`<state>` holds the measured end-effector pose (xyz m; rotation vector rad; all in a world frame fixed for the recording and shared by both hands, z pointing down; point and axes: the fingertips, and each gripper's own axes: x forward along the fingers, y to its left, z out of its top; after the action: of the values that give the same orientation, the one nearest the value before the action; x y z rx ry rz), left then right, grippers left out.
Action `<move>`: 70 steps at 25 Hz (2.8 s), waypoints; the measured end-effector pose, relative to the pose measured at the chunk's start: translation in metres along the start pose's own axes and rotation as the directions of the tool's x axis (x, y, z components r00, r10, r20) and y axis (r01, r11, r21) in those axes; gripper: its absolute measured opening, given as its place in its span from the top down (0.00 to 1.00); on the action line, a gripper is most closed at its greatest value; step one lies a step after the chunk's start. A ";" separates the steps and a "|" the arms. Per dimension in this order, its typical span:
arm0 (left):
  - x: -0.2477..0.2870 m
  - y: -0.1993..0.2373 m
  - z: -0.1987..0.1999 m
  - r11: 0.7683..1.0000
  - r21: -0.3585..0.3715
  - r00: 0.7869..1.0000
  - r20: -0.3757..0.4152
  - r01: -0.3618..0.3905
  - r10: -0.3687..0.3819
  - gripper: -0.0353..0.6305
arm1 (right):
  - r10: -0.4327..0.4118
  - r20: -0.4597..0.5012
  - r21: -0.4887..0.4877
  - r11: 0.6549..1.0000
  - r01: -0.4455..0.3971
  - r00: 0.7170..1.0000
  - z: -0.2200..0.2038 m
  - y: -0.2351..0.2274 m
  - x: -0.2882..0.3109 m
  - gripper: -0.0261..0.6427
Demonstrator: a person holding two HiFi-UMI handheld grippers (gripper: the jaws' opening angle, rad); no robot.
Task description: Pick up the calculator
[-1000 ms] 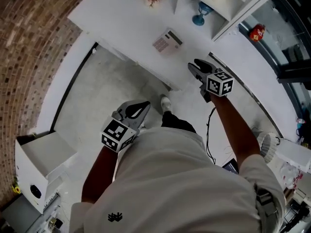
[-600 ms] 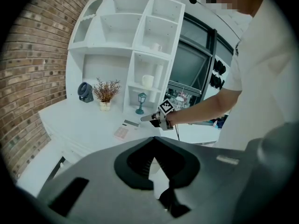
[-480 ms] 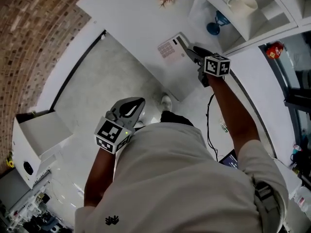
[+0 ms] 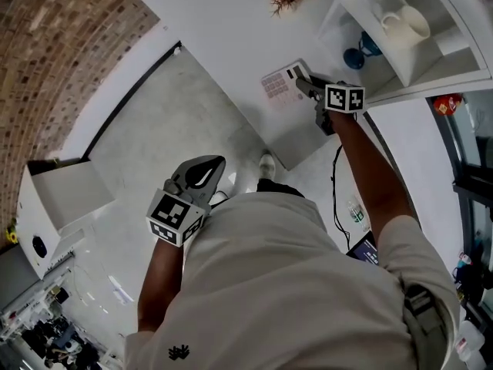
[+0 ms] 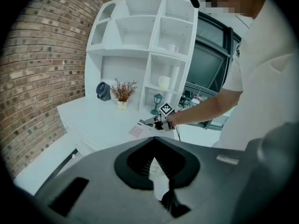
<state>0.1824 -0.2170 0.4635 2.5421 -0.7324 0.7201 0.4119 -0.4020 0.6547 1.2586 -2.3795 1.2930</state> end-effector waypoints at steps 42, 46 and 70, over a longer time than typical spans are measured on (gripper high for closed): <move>-0.112 0.038 -0.048 0.999 -0.032 0.994 0.108 -0.032 0.035 0.94 | -0.002 -0.115 -0.039 0.999 -0.003 0.993 0.004 0.114 0.015 0.83; -0.137 0.041 -0.064 0.999 -0.034 0.991 0.127 -0.031 0.035 0.94 | 0.005 -0.113 -0.055 0.998 -0.012 0.994 -0.005 0.147 0.020 0.83; -0.284 0.043 -0.185 0.996 -0.076 0.980 0.193 -0.041 0.055 0.94 | 0.165 -0.175 -0.111 0.976 -0.186 0.971 -0.105 0.390 0.055 0.83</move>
<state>-0.1171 -0.0526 0.4560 2.5614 -0.8702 0.4546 0.0654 -0.2497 0.5043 0.8871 -2.4541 1.2166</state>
